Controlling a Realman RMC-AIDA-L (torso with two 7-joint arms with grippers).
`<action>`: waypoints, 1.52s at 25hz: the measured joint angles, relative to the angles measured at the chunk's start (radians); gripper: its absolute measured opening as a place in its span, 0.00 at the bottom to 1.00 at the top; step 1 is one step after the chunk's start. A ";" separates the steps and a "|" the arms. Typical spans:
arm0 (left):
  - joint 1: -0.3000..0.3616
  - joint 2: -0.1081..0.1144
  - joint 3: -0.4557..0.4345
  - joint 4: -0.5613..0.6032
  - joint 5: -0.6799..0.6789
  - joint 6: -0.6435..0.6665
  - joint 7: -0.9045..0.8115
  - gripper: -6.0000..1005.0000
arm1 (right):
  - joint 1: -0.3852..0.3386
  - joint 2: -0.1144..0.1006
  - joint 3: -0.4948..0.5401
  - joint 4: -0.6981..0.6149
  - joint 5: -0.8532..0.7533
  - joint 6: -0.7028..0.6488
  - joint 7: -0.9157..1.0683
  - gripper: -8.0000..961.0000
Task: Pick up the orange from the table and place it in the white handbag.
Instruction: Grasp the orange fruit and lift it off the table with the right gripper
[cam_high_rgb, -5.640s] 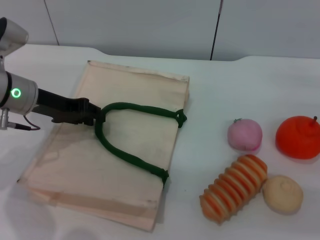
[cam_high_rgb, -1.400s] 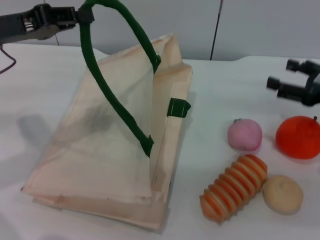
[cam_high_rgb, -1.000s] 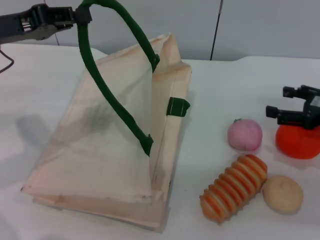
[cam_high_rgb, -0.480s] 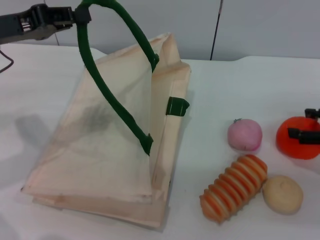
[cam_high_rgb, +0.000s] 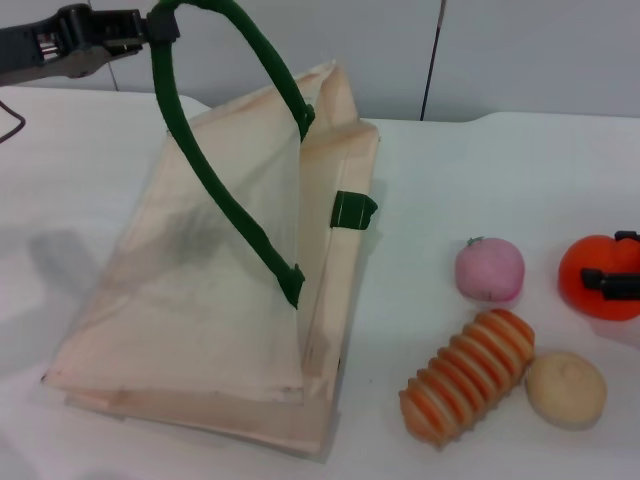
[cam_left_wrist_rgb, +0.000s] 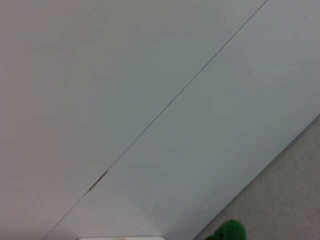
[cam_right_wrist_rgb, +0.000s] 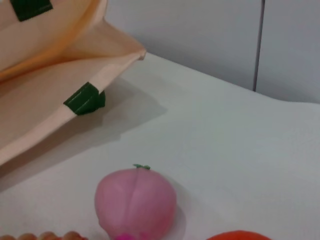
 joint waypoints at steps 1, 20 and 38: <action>0.000 0.000 0.000 0.000 0.000 0.000 0.000 0.13 | 0.000 0.001 0.000 -0.001 -0.003 -0.001 0.000 0.92; 0.000 0.000 0.000 0.000 -0.009 0.002 -0.005 0.13 | -0.007 0.026 0.001 -0.088 -0.073 0.021 0.024 0.46; 0.002 0.001 0.000 0.000 -0.012 0.003 -0.006 0.13 | -0.008 0.021 0.039 -0.102 -0.086 0.060 0.032 0.31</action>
